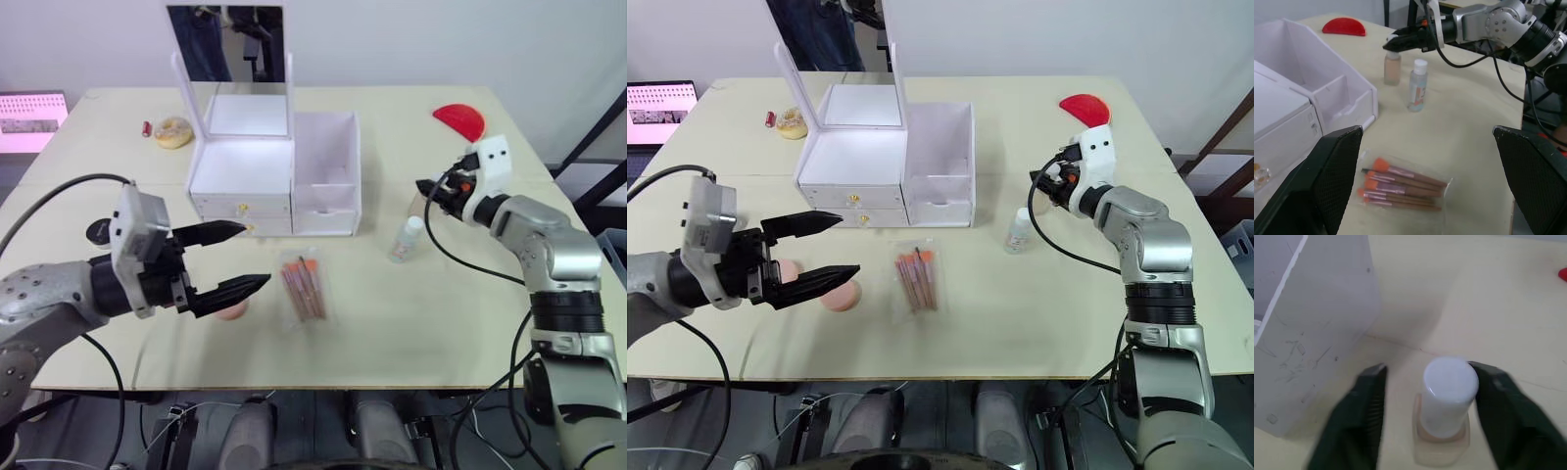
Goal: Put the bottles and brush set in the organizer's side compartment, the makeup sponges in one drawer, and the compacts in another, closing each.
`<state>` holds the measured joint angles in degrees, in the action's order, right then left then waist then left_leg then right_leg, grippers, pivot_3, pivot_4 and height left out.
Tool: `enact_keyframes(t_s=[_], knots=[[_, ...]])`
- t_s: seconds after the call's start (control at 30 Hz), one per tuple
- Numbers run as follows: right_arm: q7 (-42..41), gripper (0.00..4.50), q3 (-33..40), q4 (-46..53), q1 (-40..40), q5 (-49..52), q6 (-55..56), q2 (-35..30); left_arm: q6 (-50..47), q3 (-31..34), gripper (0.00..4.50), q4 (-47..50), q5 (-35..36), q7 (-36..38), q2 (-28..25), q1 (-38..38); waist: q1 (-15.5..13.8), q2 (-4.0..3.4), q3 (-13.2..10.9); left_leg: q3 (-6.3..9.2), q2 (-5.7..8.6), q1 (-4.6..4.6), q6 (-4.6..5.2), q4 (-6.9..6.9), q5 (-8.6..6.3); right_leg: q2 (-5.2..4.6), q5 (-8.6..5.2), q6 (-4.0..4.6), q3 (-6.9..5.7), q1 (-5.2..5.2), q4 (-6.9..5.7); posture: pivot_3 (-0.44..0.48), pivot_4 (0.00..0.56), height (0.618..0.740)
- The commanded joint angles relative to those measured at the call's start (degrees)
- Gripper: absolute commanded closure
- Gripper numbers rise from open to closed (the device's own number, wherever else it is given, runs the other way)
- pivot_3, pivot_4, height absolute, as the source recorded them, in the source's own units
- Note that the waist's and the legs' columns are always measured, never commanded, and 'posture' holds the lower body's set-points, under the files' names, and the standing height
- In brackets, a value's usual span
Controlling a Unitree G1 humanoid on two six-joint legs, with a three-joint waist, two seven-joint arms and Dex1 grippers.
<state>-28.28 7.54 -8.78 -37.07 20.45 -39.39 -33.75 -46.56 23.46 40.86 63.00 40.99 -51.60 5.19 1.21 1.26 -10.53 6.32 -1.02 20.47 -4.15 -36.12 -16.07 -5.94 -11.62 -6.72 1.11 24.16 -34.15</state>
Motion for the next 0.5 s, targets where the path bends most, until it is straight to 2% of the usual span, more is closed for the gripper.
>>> enact_keyframes(t_s=[0.03,0.5], knots=[[-0.06,3.75,1.80,1.53,-1.60,0.54,0.35,0.02,1.45,1.10,0.00,1.37,0.01,-0.23,-0.72,-0.09,-0.01,0.00,0.00,0.00,0.00,0.01,0.00,0.00,0.00,0.00,0.00,0.00,0.00,0.00,0.00,0.000,0.150,0.739],[-1.77,3.77,2.12,2.14,-1.91,0.50,0.42,-1.34,2.01,0.42,0.00,0.66,-0.21,-0.22,-1.00,0.18,-0.01,-0.02,-0.01,0.00,0.00,0.00,0.00,0.01,0.00,0.00,0.00,0.00,0.00,0.00,0.01,0.000,0.150,0.739]])
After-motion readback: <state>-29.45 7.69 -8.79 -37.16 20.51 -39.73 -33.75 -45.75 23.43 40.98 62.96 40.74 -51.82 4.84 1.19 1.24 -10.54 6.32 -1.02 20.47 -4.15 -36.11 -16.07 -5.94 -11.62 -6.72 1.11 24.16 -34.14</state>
